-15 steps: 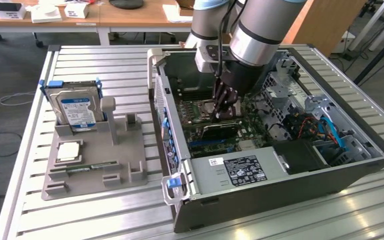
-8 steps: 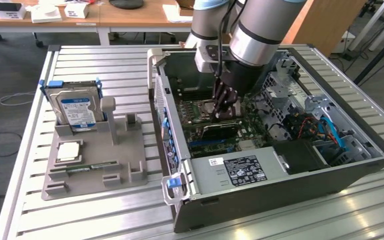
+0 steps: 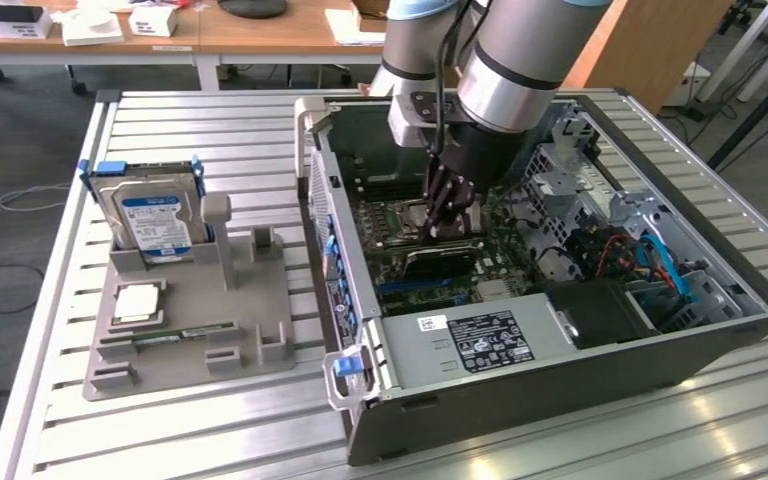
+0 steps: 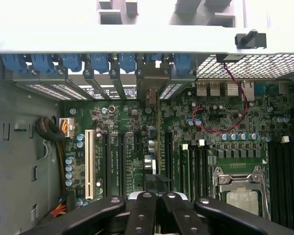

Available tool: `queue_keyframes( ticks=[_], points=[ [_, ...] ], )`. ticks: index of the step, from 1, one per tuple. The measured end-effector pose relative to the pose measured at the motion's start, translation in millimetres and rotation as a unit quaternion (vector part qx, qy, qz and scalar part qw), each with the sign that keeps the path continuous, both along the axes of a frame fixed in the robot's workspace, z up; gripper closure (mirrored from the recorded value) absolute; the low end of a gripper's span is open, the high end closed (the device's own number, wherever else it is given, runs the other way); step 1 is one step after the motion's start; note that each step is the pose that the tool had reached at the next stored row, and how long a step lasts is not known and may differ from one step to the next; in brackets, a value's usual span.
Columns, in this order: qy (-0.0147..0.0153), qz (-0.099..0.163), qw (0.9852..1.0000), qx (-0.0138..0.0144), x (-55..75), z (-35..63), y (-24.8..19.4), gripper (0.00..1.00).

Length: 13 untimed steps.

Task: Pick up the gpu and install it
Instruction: 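Press down on the gpu until it lock into place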

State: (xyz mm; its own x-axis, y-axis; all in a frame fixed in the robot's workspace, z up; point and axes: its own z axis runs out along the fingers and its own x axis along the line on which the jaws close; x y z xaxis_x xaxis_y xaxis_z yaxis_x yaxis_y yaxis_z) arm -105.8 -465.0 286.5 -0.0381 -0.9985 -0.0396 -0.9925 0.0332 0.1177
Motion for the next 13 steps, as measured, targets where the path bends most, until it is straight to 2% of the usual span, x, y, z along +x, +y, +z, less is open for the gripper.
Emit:
queue_keyframes(
  ticks=[13],
  points=[
    [-0.0003, 0.0, 1.0, -0.0001, -20.0, -0.3, 0.5, 0.89]
  ],
)
